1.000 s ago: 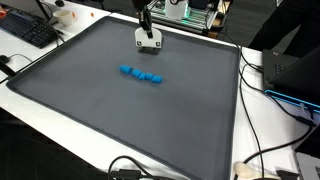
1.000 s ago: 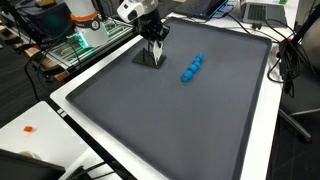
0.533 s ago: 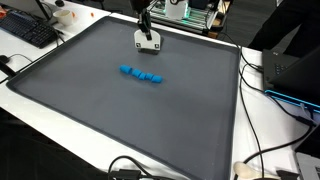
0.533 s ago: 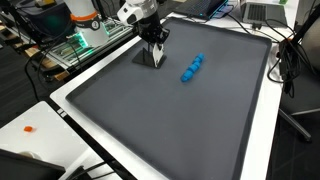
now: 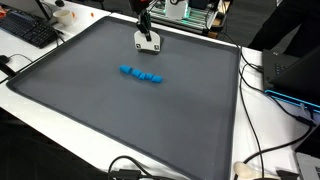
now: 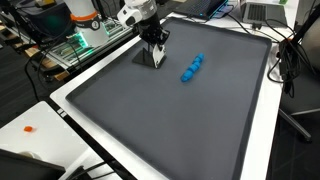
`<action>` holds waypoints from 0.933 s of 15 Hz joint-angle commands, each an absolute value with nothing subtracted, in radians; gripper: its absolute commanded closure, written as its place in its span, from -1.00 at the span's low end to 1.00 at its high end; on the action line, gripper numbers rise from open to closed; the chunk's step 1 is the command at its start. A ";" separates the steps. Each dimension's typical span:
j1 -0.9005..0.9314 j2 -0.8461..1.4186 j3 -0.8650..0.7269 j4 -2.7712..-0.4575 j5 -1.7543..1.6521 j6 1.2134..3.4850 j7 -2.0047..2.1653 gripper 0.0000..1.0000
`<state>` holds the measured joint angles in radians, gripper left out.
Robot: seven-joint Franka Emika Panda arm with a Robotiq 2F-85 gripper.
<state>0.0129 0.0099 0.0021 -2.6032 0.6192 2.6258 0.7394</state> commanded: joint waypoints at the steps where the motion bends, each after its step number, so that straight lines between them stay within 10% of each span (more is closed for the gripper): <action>1: 0.009 0.031 0.003 -2.602 0.661 2.642 0.708 0.98; 14: 0.002 0.056 -0.004 -2.588 0.640 2.627 0.730 0.98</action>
